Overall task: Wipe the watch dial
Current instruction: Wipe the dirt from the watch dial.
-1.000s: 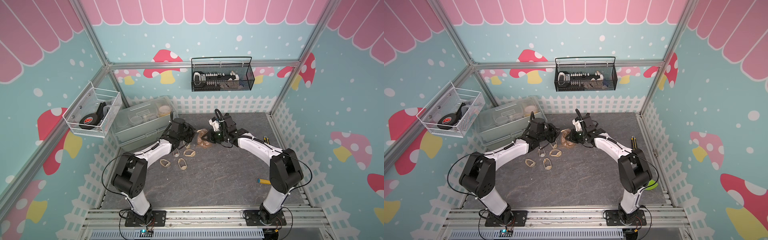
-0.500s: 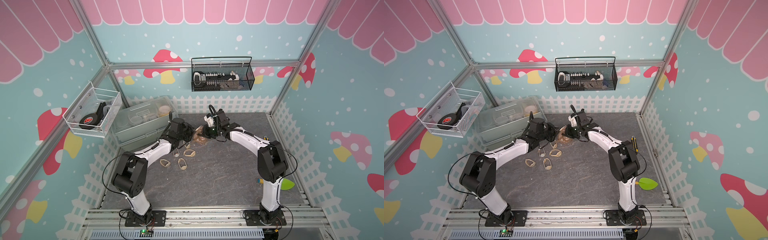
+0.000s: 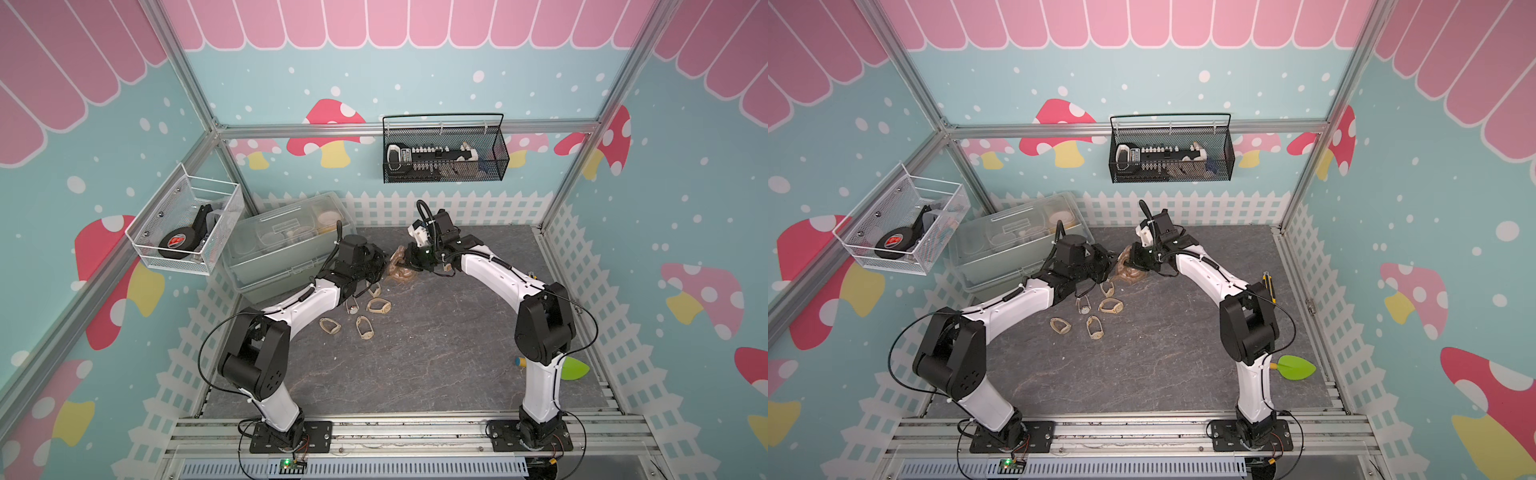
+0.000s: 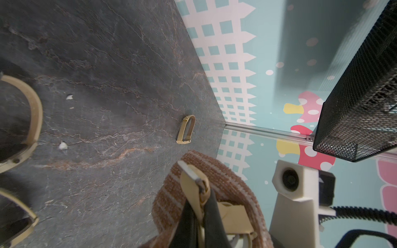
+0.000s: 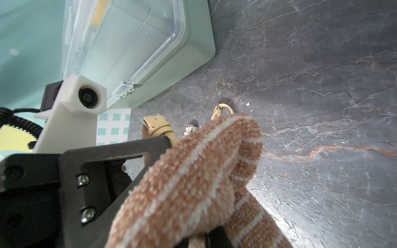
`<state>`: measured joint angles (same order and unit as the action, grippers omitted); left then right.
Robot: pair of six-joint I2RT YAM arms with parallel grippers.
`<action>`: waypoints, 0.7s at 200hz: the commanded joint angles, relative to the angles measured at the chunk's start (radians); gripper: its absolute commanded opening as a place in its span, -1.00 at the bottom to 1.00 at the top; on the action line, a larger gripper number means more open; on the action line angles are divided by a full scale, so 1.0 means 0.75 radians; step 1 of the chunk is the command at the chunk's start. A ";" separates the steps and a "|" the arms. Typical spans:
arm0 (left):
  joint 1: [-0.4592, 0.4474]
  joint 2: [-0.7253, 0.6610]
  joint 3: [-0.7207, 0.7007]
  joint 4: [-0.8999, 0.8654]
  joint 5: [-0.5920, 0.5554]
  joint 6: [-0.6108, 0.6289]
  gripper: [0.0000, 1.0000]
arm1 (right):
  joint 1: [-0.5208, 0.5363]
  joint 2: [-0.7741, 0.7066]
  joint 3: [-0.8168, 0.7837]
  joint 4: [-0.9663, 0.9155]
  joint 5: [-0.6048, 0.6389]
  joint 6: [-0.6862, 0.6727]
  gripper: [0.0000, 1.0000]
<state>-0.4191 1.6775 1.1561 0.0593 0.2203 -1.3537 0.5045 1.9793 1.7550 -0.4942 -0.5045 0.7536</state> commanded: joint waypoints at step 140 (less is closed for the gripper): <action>0.056 -0.151 -0.176 -0.030 0.099 -0.045 -1.00 | -0.163 -0.150 -0.066 0.089 0.030 -0.062 -1.00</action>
<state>-0.3935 1.5749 1.0470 -0.0418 0.2749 -1.3212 0.3798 1.9423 1.7653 -0.4587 -0.4866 0.7212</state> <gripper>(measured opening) 0.048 0.081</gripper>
